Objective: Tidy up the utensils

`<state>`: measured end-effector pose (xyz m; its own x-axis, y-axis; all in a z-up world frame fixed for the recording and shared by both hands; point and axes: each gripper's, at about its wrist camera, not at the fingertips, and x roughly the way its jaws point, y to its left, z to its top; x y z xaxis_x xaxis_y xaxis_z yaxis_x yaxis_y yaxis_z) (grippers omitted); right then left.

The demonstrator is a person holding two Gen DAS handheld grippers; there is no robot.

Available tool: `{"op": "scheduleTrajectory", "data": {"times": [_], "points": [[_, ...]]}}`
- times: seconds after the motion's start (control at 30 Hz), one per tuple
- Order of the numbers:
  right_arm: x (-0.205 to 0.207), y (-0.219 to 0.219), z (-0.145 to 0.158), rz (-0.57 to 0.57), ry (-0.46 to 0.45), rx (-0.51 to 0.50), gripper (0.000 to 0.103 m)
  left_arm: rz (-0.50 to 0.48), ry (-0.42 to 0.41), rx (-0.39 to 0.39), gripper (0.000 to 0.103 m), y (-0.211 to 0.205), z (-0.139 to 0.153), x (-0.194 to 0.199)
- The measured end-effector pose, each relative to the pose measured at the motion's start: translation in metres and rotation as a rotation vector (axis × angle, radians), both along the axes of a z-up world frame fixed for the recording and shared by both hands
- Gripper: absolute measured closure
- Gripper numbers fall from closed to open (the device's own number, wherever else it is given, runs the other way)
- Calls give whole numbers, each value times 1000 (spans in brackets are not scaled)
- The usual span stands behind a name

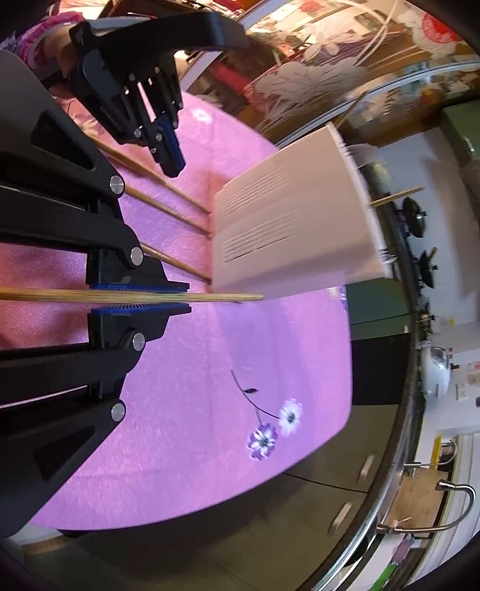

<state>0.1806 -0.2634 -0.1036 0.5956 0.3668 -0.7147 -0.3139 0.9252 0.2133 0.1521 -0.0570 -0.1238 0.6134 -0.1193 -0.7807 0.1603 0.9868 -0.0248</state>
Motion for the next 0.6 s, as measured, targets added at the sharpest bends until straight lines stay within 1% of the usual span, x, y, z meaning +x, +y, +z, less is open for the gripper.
{"op": "scheduleTrajectory", "data": {"times": [0.13, 0.27, 0.43, 0.6], "points": [[-9, -7, 20, -2, -43, 49, 97, -9, -38, -1, 96, -3, 15, -6], [-18, -10, 36, 0, -79, 74, 97, -16, -75, -2, 96, -5, 31, -13], [-31, -12, 54, 8, -121, 96, 97, -18, -113, -7, 97, -6, 48, -19], [-43, -13, 68, 11, -156, 109, 97, -25, -135, -25, 100, -1, 58, -24]]}}
